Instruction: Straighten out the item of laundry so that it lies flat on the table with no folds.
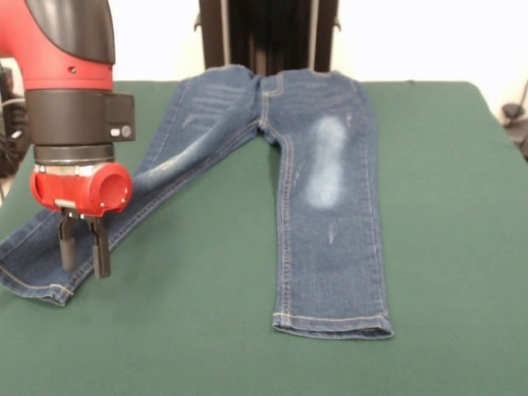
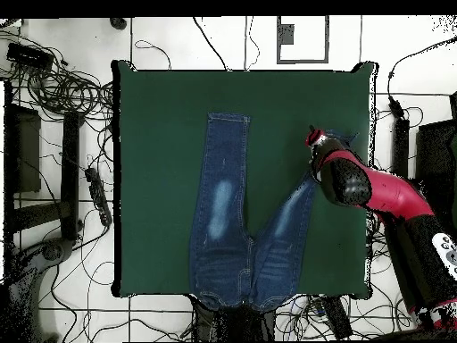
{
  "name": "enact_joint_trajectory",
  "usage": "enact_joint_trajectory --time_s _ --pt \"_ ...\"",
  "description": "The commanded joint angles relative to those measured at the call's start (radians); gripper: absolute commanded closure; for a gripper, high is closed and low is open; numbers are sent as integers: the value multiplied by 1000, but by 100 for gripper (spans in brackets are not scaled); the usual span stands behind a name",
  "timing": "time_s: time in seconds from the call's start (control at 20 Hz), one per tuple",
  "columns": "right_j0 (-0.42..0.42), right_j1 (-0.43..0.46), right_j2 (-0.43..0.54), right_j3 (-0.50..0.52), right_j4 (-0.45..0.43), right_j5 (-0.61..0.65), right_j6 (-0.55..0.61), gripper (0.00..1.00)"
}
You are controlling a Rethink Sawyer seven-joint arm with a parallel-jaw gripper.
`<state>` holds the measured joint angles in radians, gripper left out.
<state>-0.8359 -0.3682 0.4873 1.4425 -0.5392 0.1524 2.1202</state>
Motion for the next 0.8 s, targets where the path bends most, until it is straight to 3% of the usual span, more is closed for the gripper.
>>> enact_joint_trajectory --time_s 0.05,0.8 --pt "25 93 -30 0 -41 -11 8 0" --pt "-27 226 22 -92 -83 -18 -50 0"
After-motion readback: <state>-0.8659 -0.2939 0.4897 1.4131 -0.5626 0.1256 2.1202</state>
